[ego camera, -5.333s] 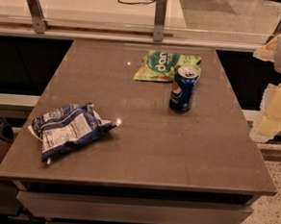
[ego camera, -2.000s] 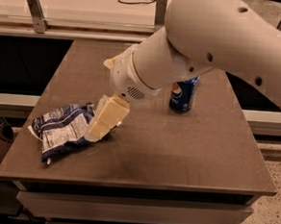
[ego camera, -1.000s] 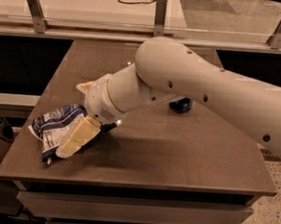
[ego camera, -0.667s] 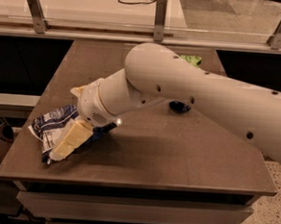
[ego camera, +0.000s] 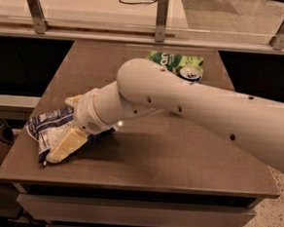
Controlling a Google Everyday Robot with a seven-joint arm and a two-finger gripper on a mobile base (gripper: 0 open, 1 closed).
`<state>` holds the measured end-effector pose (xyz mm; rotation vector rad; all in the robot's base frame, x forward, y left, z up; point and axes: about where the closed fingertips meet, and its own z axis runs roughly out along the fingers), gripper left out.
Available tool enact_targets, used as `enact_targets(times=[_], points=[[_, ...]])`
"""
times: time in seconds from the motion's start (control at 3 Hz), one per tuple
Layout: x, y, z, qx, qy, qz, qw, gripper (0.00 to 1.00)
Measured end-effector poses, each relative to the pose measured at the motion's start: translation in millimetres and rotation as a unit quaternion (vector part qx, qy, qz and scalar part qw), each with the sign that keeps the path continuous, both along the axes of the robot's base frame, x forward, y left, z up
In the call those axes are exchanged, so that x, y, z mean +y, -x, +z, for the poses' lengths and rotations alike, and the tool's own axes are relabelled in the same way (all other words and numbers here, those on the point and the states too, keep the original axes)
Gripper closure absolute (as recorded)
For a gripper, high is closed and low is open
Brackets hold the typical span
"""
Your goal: Pick blue chip bag
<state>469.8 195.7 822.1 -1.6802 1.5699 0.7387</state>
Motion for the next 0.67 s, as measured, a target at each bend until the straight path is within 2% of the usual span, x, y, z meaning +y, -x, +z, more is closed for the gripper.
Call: enact_targets(times=[0.33,0.67], points=[[1.7,0.6,-0.1,-0.001,0.0,0.001,1.0,0.39],[3.6,2.4,0.8,-0.002,0.0,0.004,1.0,0.7]])
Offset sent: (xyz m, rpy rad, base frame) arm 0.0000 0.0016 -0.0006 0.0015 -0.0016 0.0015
